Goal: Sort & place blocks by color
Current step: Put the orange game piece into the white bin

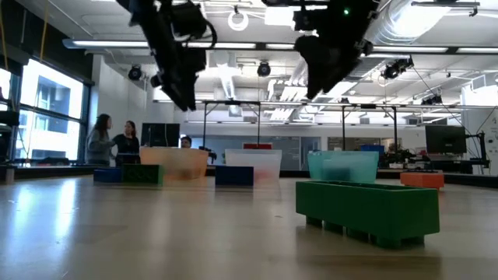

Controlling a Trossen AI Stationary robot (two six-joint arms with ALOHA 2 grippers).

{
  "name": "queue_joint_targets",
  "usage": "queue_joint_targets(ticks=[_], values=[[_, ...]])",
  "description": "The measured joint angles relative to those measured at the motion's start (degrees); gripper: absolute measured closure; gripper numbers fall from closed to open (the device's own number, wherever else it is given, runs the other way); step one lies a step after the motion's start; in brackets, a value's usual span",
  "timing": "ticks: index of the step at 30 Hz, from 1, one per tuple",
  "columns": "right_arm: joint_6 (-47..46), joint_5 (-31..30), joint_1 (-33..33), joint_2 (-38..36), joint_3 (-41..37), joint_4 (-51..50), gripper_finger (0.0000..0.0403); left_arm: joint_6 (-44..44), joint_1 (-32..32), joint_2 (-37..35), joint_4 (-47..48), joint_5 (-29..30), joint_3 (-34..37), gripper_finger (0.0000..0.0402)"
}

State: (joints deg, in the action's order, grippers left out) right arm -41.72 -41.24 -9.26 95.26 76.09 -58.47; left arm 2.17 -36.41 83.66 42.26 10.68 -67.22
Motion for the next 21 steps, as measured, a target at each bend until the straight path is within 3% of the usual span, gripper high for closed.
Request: queue_joint_targets(ticks=[6,13,21], values=[[-7.16,3.90,-0.04,0.00,0.00,-8.47,0.0132,1.37,4.39,-5.84,-0.41,-0.15,1.28,0.0192],[-15.12,7.06,-0.01,0.00,-0.02,-18.30,0.0132,4.76,9.96,-12.62,-6.99,-0.15,9.37,0.0192],[-19.98,7.68,-0.12,0.00,-0.04,-24.08,0.0132,8.00,14.65,-16.25,-9.68,1.51,13.61,0.0192]])
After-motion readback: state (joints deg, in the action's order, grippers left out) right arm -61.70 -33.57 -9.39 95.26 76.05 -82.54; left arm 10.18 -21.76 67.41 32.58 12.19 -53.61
